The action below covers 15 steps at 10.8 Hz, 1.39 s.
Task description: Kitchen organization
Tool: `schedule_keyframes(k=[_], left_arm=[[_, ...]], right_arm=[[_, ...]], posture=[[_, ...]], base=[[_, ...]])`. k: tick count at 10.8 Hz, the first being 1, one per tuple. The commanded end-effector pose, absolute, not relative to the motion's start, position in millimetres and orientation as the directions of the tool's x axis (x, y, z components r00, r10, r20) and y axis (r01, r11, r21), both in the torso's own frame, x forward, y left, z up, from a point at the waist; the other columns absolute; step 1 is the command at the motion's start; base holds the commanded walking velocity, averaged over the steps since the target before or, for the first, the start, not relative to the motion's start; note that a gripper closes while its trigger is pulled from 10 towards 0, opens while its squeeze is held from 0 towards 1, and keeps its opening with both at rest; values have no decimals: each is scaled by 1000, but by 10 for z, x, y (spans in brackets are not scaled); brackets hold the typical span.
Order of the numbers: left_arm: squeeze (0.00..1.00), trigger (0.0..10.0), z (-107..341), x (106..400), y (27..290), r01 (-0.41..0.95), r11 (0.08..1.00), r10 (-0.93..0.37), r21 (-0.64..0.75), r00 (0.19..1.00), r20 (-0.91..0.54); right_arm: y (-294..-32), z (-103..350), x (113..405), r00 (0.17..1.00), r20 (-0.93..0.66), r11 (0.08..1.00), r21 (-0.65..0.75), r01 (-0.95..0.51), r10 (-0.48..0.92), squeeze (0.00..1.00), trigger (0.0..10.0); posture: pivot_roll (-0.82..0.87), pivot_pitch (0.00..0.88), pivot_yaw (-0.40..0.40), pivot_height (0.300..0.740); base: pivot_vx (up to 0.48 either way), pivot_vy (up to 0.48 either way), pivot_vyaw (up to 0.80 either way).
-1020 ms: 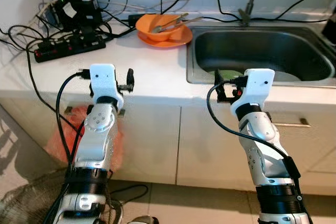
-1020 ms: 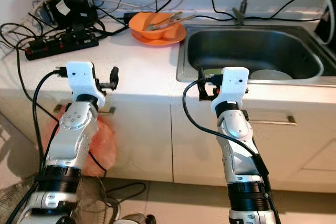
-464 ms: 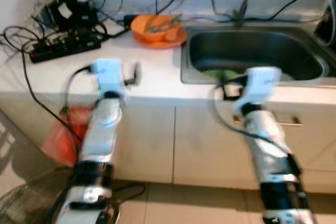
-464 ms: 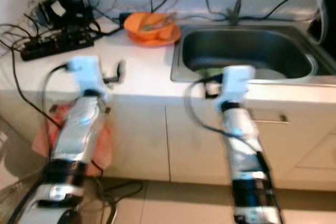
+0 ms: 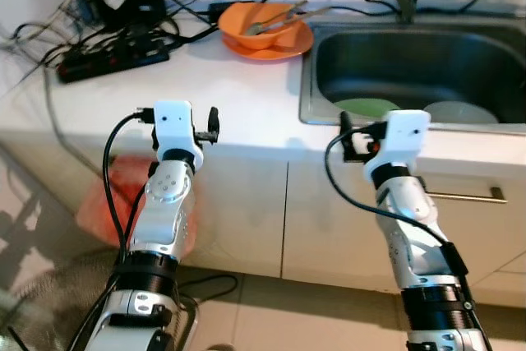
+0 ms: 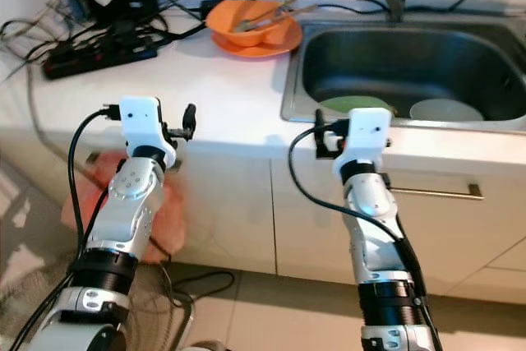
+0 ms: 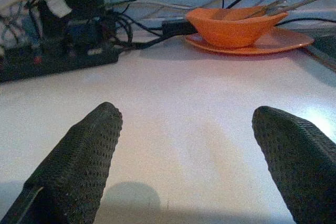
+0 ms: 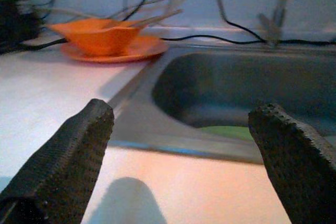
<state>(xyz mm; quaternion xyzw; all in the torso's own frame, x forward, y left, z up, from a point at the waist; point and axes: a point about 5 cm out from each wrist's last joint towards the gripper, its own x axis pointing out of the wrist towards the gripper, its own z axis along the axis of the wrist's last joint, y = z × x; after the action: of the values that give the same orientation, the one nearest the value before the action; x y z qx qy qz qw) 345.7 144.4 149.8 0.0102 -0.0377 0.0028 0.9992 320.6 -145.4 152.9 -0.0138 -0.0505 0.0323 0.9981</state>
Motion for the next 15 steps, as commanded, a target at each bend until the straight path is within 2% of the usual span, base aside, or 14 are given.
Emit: schedule_keyframes(k=[1,5,10,14,15], left_arm=[[0,10000,1455,3409,1354,40,999,-40,8,998,49],[0,10000,1379,3321,1290,129,992,-129,13,992,4],[0,10000,1351,3234,1071,154,988,-155,25,985,71],[0,10000,1643,3300,1271,83,995,-90,46,977,193],[0,10000,1747,3293,1314,64,998,-64,9,972,227]], right_arm=[[-1400,1494,3213,992,91,996,-41,-83,86,0,10000],[-1377,1493,3294,995,81,997,-52,-56,60,0,10000],[-1466,1361,3204,997,72,999,-29,-13,15,0,10000],[-1441,1458,3228,994,109,1000,-26,-17,20,0,10000],[-1446,1523,3216,992,129,1000,-20,-12,14,0,10000]], posture=[[160,10,10,740],[153,0,-32,740],[117,0,13,740],[129,0,8,740],[126,0,10,740]], base=[[0,0,0],[0,0,0],[0,0,-95],[0,0,-131],[244,0,0]])
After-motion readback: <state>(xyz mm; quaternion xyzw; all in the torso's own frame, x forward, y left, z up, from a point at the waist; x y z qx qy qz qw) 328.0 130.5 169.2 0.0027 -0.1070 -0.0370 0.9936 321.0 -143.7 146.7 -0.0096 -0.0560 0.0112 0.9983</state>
